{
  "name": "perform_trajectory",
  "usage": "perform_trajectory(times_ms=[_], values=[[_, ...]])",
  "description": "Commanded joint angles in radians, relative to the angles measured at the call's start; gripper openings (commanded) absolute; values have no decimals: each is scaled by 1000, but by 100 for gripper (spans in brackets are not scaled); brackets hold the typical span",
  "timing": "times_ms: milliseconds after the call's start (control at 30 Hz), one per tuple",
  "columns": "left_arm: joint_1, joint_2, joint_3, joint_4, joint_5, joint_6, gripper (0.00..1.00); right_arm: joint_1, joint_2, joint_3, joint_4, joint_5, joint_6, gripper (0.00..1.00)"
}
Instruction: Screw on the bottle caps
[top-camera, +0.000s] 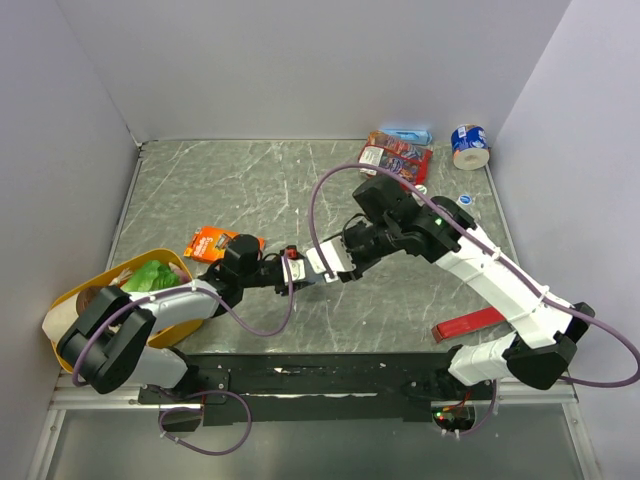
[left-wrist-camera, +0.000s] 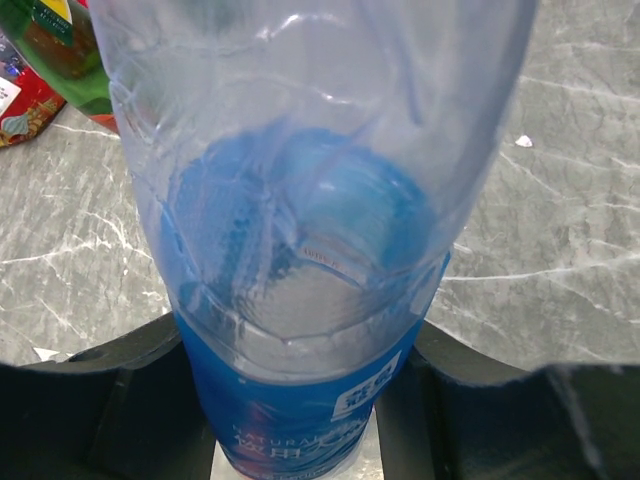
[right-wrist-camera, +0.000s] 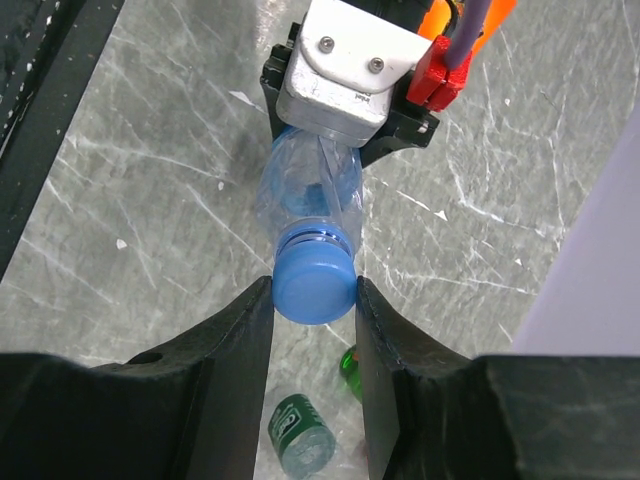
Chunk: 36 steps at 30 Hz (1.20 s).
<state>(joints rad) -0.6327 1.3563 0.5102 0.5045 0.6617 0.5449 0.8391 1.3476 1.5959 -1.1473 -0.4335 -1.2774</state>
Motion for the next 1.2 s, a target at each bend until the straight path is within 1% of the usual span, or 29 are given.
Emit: perform_trajectory(times_ms=[0, 200, 433, 467, 500, 600, 733, 833, 967, 1167], values=[[-10, -25, 1, 152, 18, -48, 1, 11, 36, 15, -38, -2, 65, 38], [-16, -20, -4, 212, -4, -68, 1, 11, 111, 94, -100, -19, 147, 37], [-44, -23, -1, 302, -88, -146, 1, 9, 185, 151, -108, 7, 269, 35], [-48, -25, -2, 315, -117, -158, 1, 9, 194, 157, -104, 15, 288, 35], [-51, -26, -6, 345, -134, -175, 1, 6, 205, 165, -95, 36, 314, 35], [-61, -31, -9, 391, -197, -233, 1, -14, 261, 231, -112, 35, 420, 34], [-74, -42, -25, 437, -266, -302, 1, -64, 350, 352, -146, 0, 585, 34], [-78, -49, -36, 451, -319, -347, 1, -95, 384, 394, -153, -13, 656, 34], [-76, -59, -39, 441, -408, -419, 1, -113, 406, 414, -154, -2, 702, 34], [-78, -71, -58, 414, -406, -434, 1, -117, 409, 437, -153, 7, 714, 37]])
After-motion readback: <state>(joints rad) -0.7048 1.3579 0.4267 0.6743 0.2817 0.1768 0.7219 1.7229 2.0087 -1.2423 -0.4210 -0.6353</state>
